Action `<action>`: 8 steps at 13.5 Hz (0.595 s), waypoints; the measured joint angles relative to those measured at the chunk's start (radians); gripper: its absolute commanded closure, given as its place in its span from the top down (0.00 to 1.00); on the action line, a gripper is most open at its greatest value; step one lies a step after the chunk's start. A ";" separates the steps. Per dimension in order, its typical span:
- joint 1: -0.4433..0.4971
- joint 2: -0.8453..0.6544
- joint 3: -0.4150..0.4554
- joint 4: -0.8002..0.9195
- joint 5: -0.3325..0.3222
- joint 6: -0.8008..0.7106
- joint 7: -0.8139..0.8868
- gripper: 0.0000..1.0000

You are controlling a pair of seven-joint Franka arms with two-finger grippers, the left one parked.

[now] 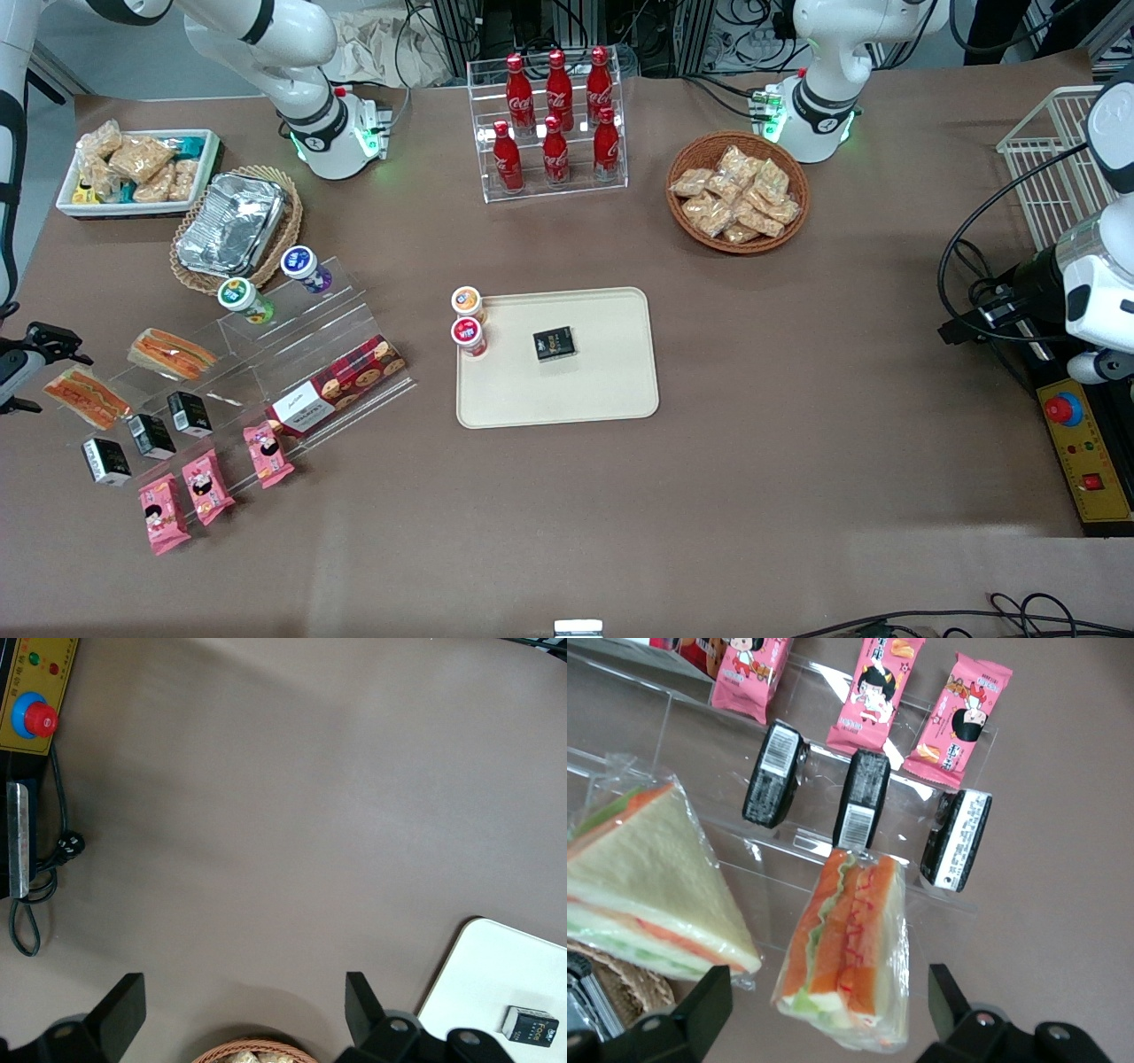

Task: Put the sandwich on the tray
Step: 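Close the right gripper on the sandwich's wrapped crust edge and lift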

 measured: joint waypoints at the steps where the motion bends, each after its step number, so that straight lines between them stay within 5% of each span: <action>1: -0.002 0.005 0.000 -0.001 0.000 0.002 -0.006 0.98; 5: -0.003 0.038 0.000 -0.003 0.000 0.014 -0.012 0.80; 8: -0.003 0.040 0.000 0.004 0.000 0.018 -0.013 0.47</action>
